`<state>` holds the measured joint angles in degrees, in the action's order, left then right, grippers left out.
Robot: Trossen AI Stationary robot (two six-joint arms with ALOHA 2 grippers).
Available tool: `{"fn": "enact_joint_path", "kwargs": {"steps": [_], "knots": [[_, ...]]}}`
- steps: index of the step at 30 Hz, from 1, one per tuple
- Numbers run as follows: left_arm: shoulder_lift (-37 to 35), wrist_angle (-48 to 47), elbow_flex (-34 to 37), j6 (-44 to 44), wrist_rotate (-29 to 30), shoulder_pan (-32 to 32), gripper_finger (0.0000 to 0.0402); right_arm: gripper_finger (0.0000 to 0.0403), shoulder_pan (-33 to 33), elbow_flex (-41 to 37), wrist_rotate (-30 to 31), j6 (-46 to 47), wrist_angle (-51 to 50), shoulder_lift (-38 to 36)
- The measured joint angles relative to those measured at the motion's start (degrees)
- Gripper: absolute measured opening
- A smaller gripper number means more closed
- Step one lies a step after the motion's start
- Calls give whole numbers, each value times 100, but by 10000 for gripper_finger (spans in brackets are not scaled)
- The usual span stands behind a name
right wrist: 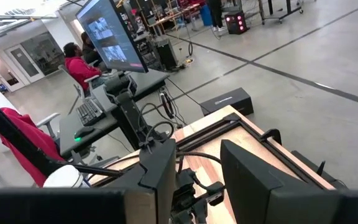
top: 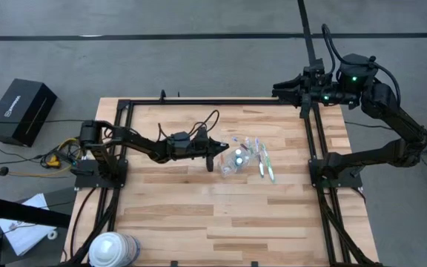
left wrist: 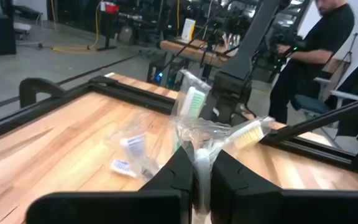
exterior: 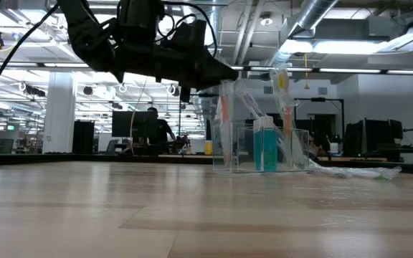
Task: Pick & Place toothbrushing station
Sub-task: Put the orange toothbrush into the transparent organizer
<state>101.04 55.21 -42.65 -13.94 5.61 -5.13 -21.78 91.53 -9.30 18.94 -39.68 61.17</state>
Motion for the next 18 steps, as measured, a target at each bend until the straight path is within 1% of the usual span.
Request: {"fn": "enact_joint_path", "kwargs": {"steps": [3, 12, 18], "knots": [[41, 16, -2, -28, -99, -2, 11, 118, 0, -2, -30, -4, 0, 0], [185, 34, -4, -66, -154, 0, 12, 118, 0, 0, -137, -7, -3, 0], [181, 17, -4, -226, -511, 2, 20, 118, 0, 0, -158, -7, -30, 0]]}}
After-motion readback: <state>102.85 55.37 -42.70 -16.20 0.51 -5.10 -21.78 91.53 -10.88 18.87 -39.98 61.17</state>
